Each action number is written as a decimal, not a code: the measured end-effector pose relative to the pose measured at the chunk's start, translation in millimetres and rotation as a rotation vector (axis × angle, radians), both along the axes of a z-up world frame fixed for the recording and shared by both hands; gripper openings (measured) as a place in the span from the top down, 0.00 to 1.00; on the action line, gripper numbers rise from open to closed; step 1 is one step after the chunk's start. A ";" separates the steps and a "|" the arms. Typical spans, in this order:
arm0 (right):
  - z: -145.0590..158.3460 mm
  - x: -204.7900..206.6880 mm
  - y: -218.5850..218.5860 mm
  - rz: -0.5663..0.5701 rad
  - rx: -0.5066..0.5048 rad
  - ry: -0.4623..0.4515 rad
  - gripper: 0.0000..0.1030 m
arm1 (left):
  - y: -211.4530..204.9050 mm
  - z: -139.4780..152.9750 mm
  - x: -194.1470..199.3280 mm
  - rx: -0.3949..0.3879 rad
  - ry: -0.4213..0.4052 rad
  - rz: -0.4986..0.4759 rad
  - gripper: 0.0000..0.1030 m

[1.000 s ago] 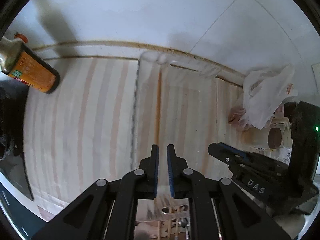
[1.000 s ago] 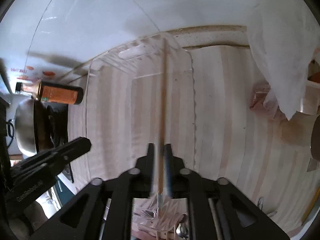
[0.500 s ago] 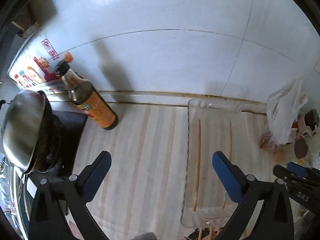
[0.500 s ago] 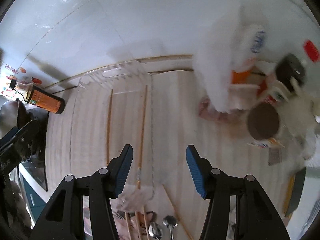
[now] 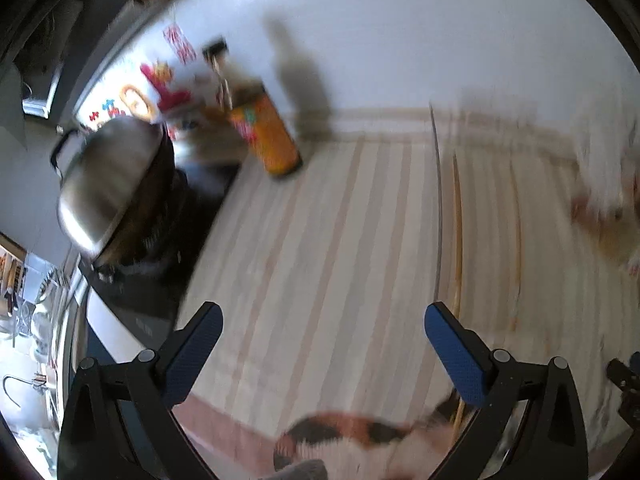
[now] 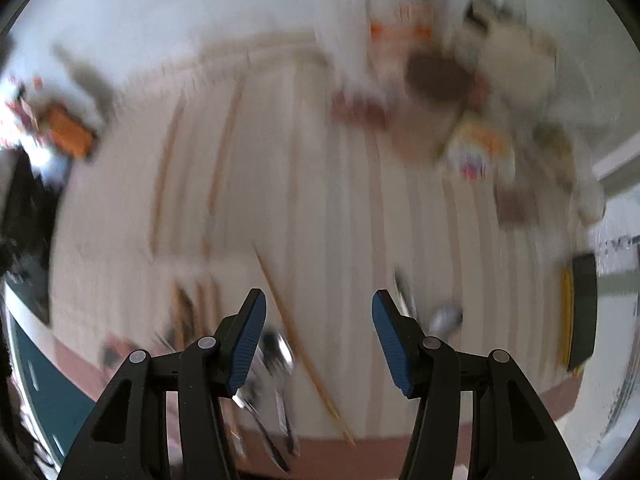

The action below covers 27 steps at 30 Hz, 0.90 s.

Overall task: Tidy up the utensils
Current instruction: 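Return the right tool to the chopsticks and grasp one while the left tool grasps another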

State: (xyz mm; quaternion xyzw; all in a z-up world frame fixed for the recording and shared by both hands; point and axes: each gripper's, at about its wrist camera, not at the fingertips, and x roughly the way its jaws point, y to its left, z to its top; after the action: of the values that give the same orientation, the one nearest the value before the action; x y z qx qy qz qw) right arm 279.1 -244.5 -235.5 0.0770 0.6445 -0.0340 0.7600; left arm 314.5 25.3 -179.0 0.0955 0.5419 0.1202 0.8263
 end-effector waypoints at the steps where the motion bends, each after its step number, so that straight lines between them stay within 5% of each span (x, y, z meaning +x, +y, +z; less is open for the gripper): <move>1: -12.8 -7.5 -0.9 0.007 0.004 0.034 0.44 | -0.8 -9.4 -7.3 -0.003 0.026 -0.001 0.00; 7: -81.4 -44.4 10.8 0.091 0.008 0.180 0.61 | -18.6 -70.0 -40.2 -0.042 0.189 -0.061 0.06; 10: -89.2 -51.0 17.2 0.119 -0.032 0.165 0.76 | -37.1 -93.7 -51.6 -0.117 0.273 -0.124 0.06; 11: -89.6 -52.9 18.6 0.124 -0.049 0.154 0.89 | -43.4 -99.9 -54.8 -0.131 0.292 -0.143 0.06; 14: -88.8 -60.8 9.2 0.045 -0.087 0.145 0.92 | -63.2 -118.6 -60.9 -0.159 0.346 -0.192 0.09; 18: -89.6 -72.6 -15.7 -0.060 -0.064 0.166 0.92 | -76.6 -139.0 -60.4 -0.196 0.401 -0.203 0.41; 22: -92.2 -84.1 -24.9 -0.059 0.014 0.213 0.92 | -80.0 -143.8 -58.1 -0.212 0.399 -0.225 0.63; 24: -94.5 -85.1 -29.3 -0.076 0.043 0.231 0.91 | -80.8 -143.0 -57.6 -0.244 0.403 -0.241 0.91; 27: -94.3 -79.4 -36.8 -0.111 0.060 0.220 0.90 | -79.5 -143.7 -55.2 -0.211 0.399 -0.238 0.96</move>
State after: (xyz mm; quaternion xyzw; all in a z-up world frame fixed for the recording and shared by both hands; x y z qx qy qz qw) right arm 199.7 -281.4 -329.8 0.1311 0.7195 -0.0652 0.6789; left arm 259.3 -54.2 -322.7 0.0938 0.6887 -0.0563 0.7168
